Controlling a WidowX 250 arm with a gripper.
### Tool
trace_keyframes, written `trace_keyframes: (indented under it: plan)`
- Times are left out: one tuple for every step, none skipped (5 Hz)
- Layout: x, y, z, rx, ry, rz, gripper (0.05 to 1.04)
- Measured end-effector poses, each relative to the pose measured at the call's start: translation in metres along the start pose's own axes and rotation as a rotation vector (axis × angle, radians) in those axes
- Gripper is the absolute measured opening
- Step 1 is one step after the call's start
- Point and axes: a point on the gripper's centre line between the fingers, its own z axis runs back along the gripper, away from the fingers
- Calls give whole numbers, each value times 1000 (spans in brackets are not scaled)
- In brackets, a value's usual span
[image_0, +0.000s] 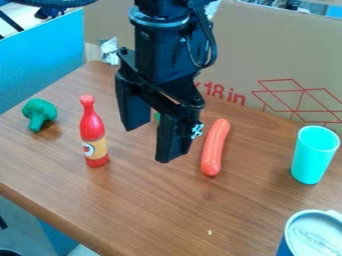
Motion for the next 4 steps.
trace_keyframes:
  plan:
    - [-1, -1, -5, -1, 18, 1, 1001]
    - [6, -26, -3, -18, -36, -2, 1001]
    - [12, -52, 4, 2, -90, -26, 1001]
    - [24, -80, 1, -18, -134, -24, 1001]
